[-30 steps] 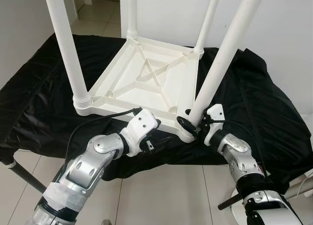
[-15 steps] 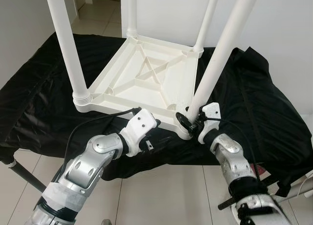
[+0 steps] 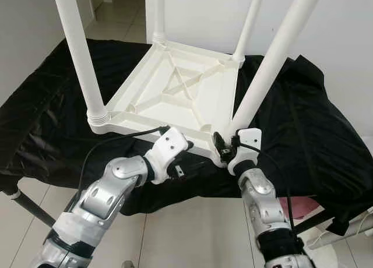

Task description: Building children table

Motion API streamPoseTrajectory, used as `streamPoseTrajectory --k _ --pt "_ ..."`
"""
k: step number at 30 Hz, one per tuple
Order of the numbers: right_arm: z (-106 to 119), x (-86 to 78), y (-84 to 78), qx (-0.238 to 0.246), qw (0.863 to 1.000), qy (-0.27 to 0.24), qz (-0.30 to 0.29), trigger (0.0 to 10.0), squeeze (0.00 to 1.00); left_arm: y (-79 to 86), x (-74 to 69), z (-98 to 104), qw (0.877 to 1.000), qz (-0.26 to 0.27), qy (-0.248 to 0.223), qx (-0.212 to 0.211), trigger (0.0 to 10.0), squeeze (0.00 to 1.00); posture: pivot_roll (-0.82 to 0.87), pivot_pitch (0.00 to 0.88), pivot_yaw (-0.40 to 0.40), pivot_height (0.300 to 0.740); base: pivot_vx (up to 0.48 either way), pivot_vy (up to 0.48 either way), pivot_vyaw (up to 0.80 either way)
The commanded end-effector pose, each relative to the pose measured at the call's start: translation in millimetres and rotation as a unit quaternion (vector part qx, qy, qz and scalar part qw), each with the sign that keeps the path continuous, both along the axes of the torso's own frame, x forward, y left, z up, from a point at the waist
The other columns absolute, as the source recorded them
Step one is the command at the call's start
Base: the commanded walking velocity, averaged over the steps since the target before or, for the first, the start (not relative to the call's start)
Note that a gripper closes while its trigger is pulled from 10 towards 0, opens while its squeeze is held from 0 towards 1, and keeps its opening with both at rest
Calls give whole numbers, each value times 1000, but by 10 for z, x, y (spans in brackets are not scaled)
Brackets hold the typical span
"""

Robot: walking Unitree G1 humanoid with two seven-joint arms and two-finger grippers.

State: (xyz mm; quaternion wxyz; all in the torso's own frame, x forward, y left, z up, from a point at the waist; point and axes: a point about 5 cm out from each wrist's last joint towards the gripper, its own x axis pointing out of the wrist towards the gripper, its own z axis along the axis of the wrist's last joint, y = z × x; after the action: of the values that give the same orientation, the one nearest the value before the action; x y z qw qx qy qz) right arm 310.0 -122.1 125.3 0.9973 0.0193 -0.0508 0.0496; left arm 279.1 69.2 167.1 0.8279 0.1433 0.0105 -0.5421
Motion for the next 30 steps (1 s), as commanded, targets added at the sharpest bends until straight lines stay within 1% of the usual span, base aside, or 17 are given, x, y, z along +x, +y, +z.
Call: streamPoseTrajectory --k 1,2,3,4,5,6,11,20,21,24,26,29,30 --pt "-119 -40 -52 -9 999 29 -25 10000 0 -10 -4 -15 1000 -14 6 -1 10000 0 35 35 -61 740 0 0 0" --pt "-119 -40 -52 -9 999 29 -25 10000 0 -10 -4 -15 1000 -14 6 -1 10000 0 35 35 -61 740 0 0 0" --pt "-124 -59 28 1 999 31 -39 10000 0 -10 -3 -17 1000 -11 7 -3 10000 0 32 40 -62 740 0 0 0" --pt "-124 -59 28 1 999 31 -39 10000 0 -10 -3 -17 1000 -11 7 -3 10000 0 32 40 -62 740 0 0 0" --pt "-104 -72 105 17 999 31 -42 10000 0 -9 -2 -17 1000 -10 8 -4 10000 0 31 40 -59 740 0 0 0" --pt "-66 -73 130 28 999 24 -38 10000 0 -5 2 -19 1000 -9 8 -5 10000 0 28 37 -59 740 0 0 0" --pt "-21 -70 114 33 999 14 -32 10000 0 5 7 -26 1000 -9 7 -4 10000 0 26 34 -60 740 0 0 0" --pt "-30 -85 49 17 999 14 -30 10000 0 35 38 -19 1000 -3 3 -3 10000 0 37 19 -76 740 0 0 0" --pt "-26 -86 37 16 999 14 -24 10000 1000 38 37 -20 1000 -2 3 -4 10000 0 39 15 -78 740 0 0 0" --pt "-21 -87 22 17 1000 13 -21 10000 1000 39 36 -20 1000 -2 3 -4 10000 0 39 15 -78 740 0 0 0" --pt "8 -80 -55 6 1000 1 -13 10000 1000 46 38 -17 1000 1 1 -5 10000 0 49 3 -86 740 0 0 0" --pt "17 -76 -91 2 1000 -3 -9 10000 1000 47 39 -17 1000 3 1 -5 10000 0 50 1 -87 740 0 0 0" --pt "23 -74 -125 1 1000 -7 8 10000 1000 50 37 -16 1000 3 0 -5 10000 0 51 2 -87 740 0 0 0"
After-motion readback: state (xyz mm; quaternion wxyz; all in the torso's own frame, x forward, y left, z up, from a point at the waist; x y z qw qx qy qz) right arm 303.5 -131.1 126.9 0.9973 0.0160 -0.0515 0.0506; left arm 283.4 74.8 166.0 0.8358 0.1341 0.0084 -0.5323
